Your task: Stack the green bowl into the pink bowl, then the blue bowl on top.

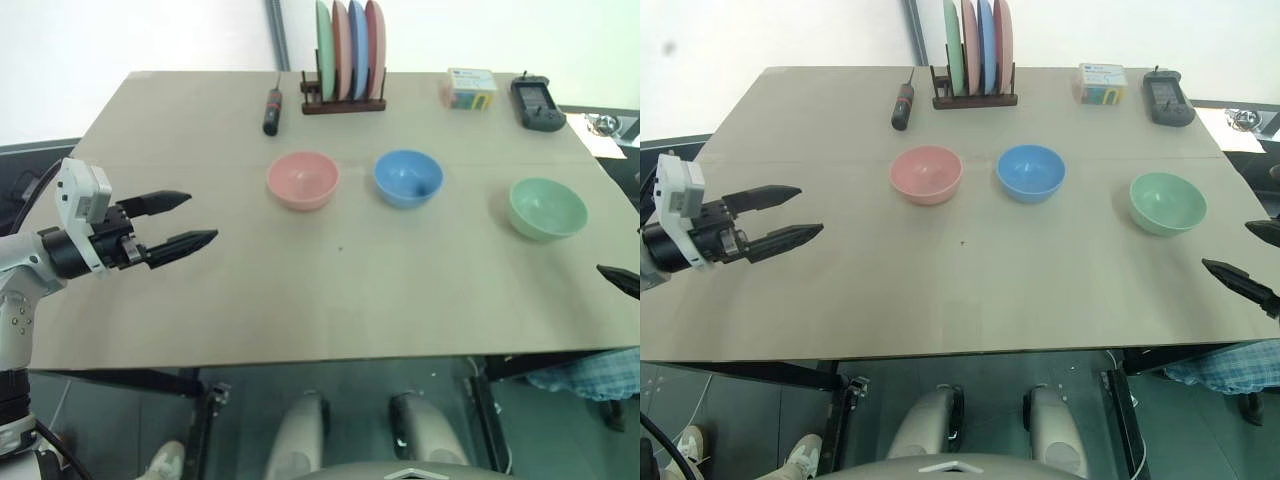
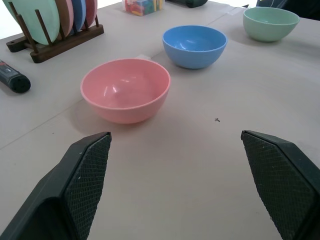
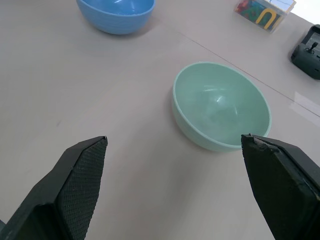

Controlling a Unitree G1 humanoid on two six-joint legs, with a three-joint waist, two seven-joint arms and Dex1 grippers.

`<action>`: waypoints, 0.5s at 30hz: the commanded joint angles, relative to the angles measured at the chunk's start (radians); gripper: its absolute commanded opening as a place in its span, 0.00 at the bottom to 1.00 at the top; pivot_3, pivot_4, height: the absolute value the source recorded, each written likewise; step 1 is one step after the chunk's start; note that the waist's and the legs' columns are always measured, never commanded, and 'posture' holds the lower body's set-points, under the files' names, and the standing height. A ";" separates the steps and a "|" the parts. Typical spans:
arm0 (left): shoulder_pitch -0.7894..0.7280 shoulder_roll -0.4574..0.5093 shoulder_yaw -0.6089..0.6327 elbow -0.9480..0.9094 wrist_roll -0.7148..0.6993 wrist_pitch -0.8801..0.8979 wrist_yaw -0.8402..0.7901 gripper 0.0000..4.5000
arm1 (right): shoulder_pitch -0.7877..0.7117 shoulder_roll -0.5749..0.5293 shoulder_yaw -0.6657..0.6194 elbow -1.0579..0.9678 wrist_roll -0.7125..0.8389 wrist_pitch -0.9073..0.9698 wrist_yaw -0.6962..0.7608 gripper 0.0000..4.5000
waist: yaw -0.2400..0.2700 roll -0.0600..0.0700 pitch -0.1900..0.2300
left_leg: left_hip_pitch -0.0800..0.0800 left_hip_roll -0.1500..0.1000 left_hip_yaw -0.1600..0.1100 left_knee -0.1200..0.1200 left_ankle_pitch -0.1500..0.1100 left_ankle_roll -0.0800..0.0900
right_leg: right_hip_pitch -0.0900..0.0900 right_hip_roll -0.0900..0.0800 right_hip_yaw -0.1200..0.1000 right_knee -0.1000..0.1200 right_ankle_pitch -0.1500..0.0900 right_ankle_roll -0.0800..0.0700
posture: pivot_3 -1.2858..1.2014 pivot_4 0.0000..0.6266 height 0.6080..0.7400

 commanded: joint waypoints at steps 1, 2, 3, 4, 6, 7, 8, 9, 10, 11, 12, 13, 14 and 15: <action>-0.008 -0.001 -0.012 -0.033 -0.008 0.003 0.009 0.98 | -0.018 -0.022 -0.012 -0.009 0.002 -0.003 -0.001 1.00 | 0.000 0.000 0.000 | 0.000 0.000 0.000 0.000 0.000 0.000 | 0.000 0.000 0.000 0.000 0.000 0.000 | 0.52 0.24 1.00; -0.011 -0.010 -0.023 -0.048 -0.005 0.007 0.021 0.98 | -0.021 -0.019 -0.001 -0.013 0.001 -0.002 -0.003 1.00 | 0.000 0.000 0.000 | 0.000 0.000 0.000 0.000 0.000 0.000 | 0.000 0.000 0.000 0.000 0.000 0.000 | 0.52 0.24 1.00; -0.013 -0.016 -0.031 -0.057 -0.004 0.010 0.030 0.98 | -0.025 -0.018 0.007 -0.017 0.000 -0.002 -0.006 1.00 | 0.000 0.000 0.000 | 0.000 0.000 0.000 0.000 0.000 0.000 | 0.000 0.000 0.000 0.000 0.000 0.000 | 0.52 0.24 1.00; -0.016 -0.019 -0.036 -0.060 -0.003 0.010 0.035 0.98 | -0.029 -0.016 0.014 -0.020 0.001 0.000 -0.009 1.00 | 0.000 0.000 0.000 | 0.000 0.000 0.000 0.000 0.000 0.000 | 0.000 0.000 0.000 0.000 0.000 0.000 | 0.52 0.24 1.00; -0.023 -0.022 -0.045 -0.061 0.000 0.010 0.042 0.98 | -0.043 -0.013 0.025 -0.024 0.003 0.003 -0.016 1.00 | 0.000 0.000 0.000 | 0.000 0.000 0.000 0.000 0.000 0.000 | 0.000 0.000 0.000 0.000 0.000 0.000 | 0.52 0.24 1.00; -0.027 -0.024 -0.051 -0.064 0.002 0.010 0.048 0.98 | -0.049 -0.011 0.032 -0.026 0.003 0.002 -0.020 1.00 | 0.000 0.000 0.000 | 0.000 0.000 0.000 0.000 0.000 0.000 | 0.000 0.000 0.000 0.000 0.000 0.000 | 0.52 0.24 1.00; -0.030 -0.026 -0.058 -0.066 0.004 0.008 0.053 0.98 | -0.054 -0.009 0.038 -0.029 0.003 0.002 -0.025 1.00 | 0.000 0.000 0.000 | 0.000 0.000 0.000 0.000 0.000 0.000 | 0.000 0.000 0.000 0.000 0.000 0.000 | 0.52 0.24 1.00; -0.035 -0.031 -0.070 -0.073 0.009 0.006 0.064 0.98 | -0.064 -0.006 0.049 -0.032 0.005 0.000 -0.031 1.00 | 0.000 0.000 0.000 | 0.000 0.000 0.000 0.000 0.000 0.000 | 0.000 0.000 0.000 0.000 0.000 0.000 | 0.52 0.24 1.00; -0.042 -0.037 -0.084 -0.081 0.019 0.005 0.082 0.98 | -0.073 -0.002 0.059 -0.036 0.008 -0.001 -0.036 1.00 | 0.000 0.000 0.000 | 0.000 0.000 0.000 0.000 0.000 0.000 | 0.000 0.000 0.000 0.000 0.000 0.000 | 0.52 0.24 1.00; -0.055 -0.048 -0.110 -0.097 0.046 -0.003 0.117 0.98 | -0.086 0.003 0.077 -0.045 0.012 -0.002 -0.042 1.00 | 0.001 0.000 0.000 | 0.000 0.000 0.000 0.000 0.000 0.000 | 0.000 0.000 0.000 0.000 0.000 0.000 | 0.52 0.24 1.00; -0.070 -0.062 -0.137 -0.112 0.078 -0.014 0.154 0.98 | -0.100 0.008 0.098 -0.053 0.015 -0.003 -0.049 1.00 | 0.001 0.000 0.000 | 0.000 0.000 0.000 0.000 0.000 0.000 | 0.000 0.000 0.000 0.000 0.000 0.000 | 0.52 0.24 1.00; -0.095 -0.078 -0.178 -0.131 0.129 -0.018 0.214 0.98 | -0.122 0.016 0.129 -0.068 0.021 -0.002 -0.059 1.00 | 0.001 0.000 0.000 | 0.000 0.000 0.000 0.001 0.000 0.000 | 0.001 0.000 0.000 0.000 0.000 0.000 | 0.52 0.24 1.00; -0.119 -0.094 -0.216 -0.146 0.189 -0.022 0.280 0.98 | -0.145 0.025 0.160 -0.081 0.027 0.001 -0.069 1.00 | 0.002 0.000 0.000 | 0.000 0.000 0.000 0.001 0.000 0.000 | 0.001 0.000 0.000 0.000 0.000 0.000 | 0.52 0.24 1.00; -0.135 -0.103 -0.240 -0.155 0.229 -0.023 0.323 0.98 | -0.160 0.030 0.180 -0.090 0.031 0.004 -0.076 1.00 | 0.003 0.000 0.000 | 0.000 0.000 -0.001 0.001 0.000 0.000 | 0.001 0.000 0.000 0.001 0.000 0.001 | 0.52 0.24 1.00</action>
